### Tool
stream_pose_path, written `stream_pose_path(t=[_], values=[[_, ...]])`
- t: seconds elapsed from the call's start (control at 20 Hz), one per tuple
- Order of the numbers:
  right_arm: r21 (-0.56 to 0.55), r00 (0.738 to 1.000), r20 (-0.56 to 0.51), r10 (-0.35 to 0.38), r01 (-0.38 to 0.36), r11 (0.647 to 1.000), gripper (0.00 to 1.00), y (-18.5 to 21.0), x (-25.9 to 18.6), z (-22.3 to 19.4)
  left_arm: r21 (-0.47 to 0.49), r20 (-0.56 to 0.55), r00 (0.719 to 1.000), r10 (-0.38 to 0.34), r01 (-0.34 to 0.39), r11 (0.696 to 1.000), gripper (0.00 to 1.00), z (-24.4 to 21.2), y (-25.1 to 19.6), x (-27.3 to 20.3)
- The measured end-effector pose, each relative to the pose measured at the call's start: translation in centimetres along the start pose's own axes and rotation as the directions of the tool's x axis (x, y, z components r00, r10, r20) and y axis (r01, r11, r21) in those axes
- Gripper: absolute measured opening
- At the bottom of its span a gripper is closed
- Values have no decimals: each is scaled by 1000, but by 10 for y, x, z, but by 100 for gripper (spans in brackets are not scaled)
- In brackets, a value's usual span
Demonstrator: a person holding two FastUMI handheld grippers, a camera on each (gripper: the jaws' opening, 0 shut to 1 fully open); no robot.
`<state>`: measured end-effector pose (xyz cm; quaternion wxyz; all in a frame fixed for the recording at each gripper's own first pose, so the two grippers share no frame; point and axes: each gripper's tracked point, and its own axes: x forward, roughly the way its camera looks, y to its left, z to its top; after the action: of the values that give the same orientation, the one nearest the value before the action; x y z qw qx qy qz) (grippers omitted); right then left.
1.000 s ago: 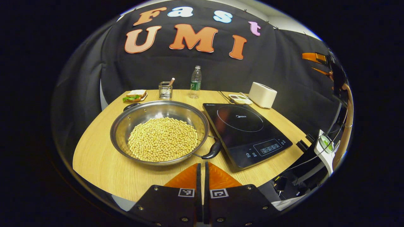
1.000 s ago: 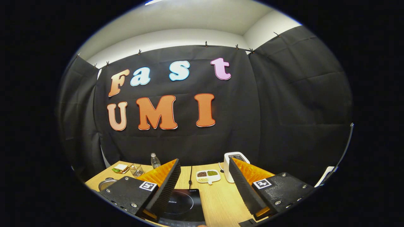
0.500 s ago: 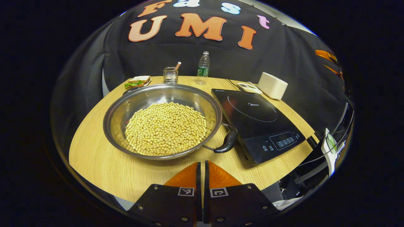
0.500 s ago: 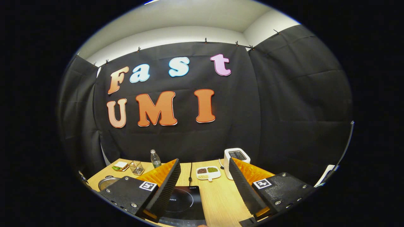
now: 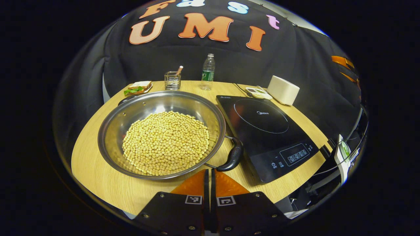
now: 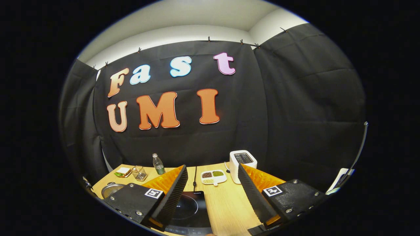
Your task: First push the handle of the pot to place it horizontally, then grasp the pot with both hands and set it on the induction cooktop.
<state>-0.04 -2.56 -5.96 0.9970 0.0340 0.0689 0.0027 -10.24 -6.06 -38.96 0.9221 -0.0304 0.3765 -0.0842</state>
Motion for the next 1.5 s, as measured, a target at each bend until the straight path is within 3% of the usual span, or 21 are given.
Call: stream_pose_path(t=[0.1, 0.2, 0.8, 0.85, 0.9, 1.5], values=[[-2, 1000, -1, -2, 2, 1000, 100, -1, 2, -2, 7, 7, 1000, -12, 12, 1000, 1, 6, -7, 5], [-16, 1000, 0, -5, 5, 1000, 95, -3, 3, -3, 9, 8, 1000, -17, 16, 1000, 1, 11, -10, 12], [-77, 999, 47, -26, 29, 997, 95, -11, -3, 11, -17, 10, 999, -43, 43, 999, 1, 30, -21, 42], [-79, 998, 49, -26, 30, 996, 100, -12, -4, 11, -19, 10, 999, -46, 46, 999, 1, 32, -22, 44], [-82, 998, 50, -27, 31, 996, 95, -11, -3, 11, -24, 8, 999, -52, 52, 998, 1, 33, -23, 47], [-99, 998, 47, -37, 42, 994, 95, -19, -1, 6, -49, 5, 996, -88, 88, 995, 1, 58, -38, 76]])
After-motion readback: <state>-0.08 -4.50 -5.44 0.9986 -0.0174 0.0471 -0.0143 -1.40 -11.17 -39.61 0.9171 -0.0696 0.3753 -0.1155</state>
